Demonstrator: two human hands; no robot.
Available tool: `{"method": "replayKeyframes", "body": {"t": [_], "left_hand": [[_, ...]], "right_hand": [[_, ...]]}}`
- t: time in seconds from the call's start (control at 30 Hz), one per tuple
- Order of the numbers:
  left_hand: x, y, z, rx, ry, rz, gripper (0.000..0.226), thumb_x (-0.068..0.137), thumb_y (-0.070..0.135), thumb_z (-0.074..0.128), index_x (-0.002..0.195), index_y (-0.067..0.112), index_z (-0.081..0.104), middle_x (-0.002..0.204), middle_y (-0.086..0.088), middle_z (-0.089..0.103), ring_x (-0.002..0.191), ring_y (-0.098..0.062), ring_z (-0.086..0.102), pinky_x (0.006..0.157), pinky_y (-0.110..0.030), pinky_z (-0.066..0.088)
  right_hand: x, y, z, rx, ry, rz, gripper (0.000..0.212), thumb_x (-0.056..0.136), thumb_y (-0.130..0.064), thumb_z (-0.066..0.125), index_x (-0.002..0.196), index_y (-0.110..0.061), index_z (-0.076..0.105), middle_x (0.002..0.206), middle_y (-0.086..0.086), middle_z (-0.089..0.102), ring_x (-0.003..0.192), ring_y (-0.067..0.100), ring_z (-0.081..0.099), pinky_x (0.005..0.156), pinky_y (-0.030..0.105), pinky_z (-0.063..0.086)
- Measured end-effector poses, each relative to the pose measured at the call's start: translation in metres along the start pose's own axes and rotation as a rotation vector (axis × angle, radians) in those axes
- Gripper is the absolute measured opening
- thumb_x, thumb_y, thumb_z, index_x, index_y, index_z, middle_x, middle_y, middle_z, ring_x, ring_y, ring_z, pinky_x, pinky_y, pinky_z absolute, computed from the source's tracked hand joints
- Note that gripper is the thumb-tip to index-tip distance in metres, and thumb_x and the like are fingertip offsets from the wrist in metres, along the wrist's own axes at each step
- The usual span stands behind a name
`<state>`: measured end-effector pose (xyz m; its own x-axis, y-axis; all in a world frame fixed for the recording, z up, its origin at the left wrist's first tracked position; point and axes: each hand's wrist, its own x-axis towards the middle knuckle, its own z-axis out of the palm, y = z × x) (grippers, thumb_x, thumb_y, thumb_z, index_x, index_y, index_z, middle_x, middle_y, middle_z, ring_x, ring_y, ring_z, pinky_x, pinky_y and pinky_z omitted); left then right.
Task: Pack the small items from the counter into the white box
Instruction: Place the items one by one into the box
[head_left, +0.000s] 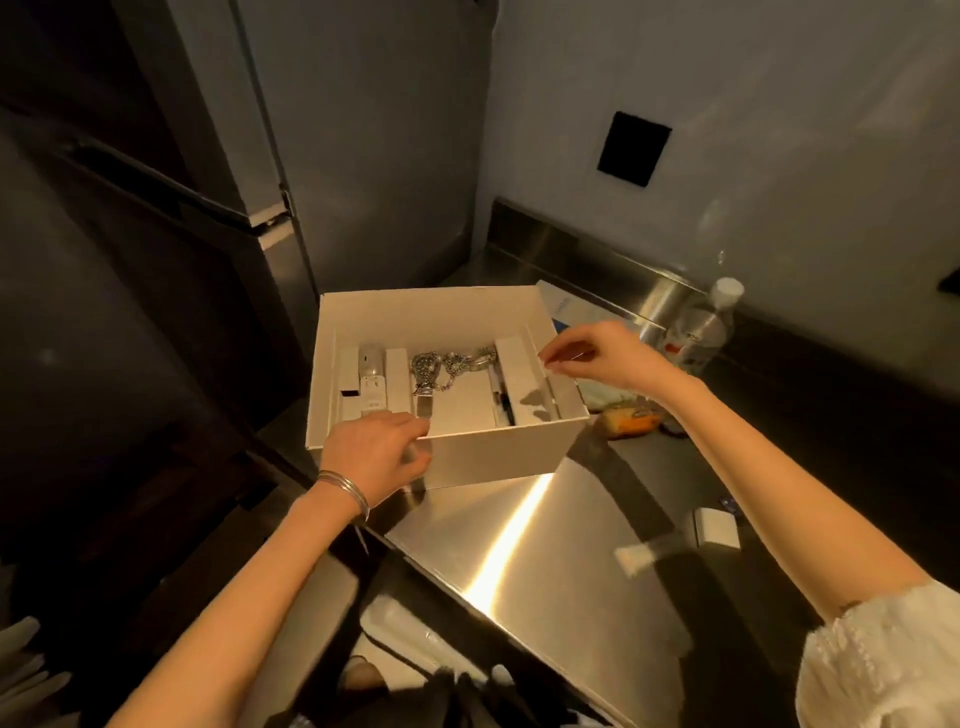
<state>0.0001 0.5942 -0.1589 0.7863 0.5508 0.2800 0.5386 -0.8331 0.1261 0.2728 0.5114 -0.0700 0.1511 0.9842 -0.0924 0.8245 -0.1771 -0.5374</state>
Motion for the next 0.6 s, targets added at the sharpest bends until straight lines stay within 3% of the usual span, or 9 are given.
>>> {"method": "replayKeyframes", "body": {"t": [0.07,0.2,0.37,0.43,0.5,0.6], "left_hand": [[-0.001,0.002,-0.001,-0.021,-0.019,-0.007,0.017,0.078,0.036,0.066,0.086,0.022,0.064,0.070,0.002,0.064,0.063,-0.019,0.058,0.049,-0.025,0.046],[0.000,0.000,0.000,0.006,-0.029,-0.013,0.023,0.078,0.040,0.066,0.093,0.023,0.064,0.078,0.001,0.067,0.070,-0.021,0.061,0.052,-0.028,0.050],[0.000,0.002,0.000,0.006,-0.026,-0.018,0.016,0.079,0.036,0.065,0.085,0.021,0.063,0.072,0.001,0.064,0.067,-0.021,0.059,0.049,-0.027,0.046],[0.000,0.003,0.000,0.015,-0.030,-0.023,0.016,0.080,0.038,0.064,0.084,0.023,0.062,0.071,0.003,0.063,0.064,-0.018,0.056,0.048,-0.025,0.045],[0.000,0.003,0.000,0.024,-0.037,-0.033,0.016,0.080,0.039,0.063,0.083,0.023,0.061,0.071,0.003,0.062,0.063,-0.016,0.052,0.048,-0.024,0.043],[0.001,0.004,-0.001,0.035,-0.050,-0.033,0.020,0.082,0.040,0.061,0.089,0.022,0.063,0.077,0.002,0.065,0.069,-0.019,0.058,0.050,-0.025,0.045]], "right_hand": [[-0.032,0.017,-0.003,0.065,0.042,0.037,0.022,0.085,-0.012,0.064,0.107,-0.012,0.067,0.101,-0.006,0.064,0.091,0.006,0.060,0.075,0.003,0.047],[-0.084,0.063,0.010,0.030,0.015,0.131,0.021,0.084,-0.012,0.065,0.105,-0.013,0.068,0.110,0.002,0.067,0.096,0.010,0.061,0.087,0.018,0.048],[-0.130,0.105,0.039,-0.106,-0.322,0.314,0.033,0.081,-0.010,0.068,0.113,-0.016,0.064,0.099,-0.012,0.060,0.087,0.001,0.057,0.072,0.007,0.040],[-0.143,0.116,0.050,-0.158,-0.444,0.343,0.040,0.078,-0.016,0.072,0.116,-0.021,0.061,0.110,-0.006,0.059,0.093,0.003,0.053,0.082,0.012,0.041],[-0.150,0.122,0.060,-0.232,-0.459,0.334,0.042,0.077,-0.019,0.073,0.117,-0.021,0.060,0.117,0.000,0.055,0.103,0.013,0.050,0.090,0.021,0.040],[-0.152,0.126,0.076,-0.336,-0.395,0.281,0.035,0.077,-0.022,0.072,0.110,-0.021,0.061,0.115,0.002,0.057,0.100,0.015,0.048,0.085,0.023,0.039]]}}
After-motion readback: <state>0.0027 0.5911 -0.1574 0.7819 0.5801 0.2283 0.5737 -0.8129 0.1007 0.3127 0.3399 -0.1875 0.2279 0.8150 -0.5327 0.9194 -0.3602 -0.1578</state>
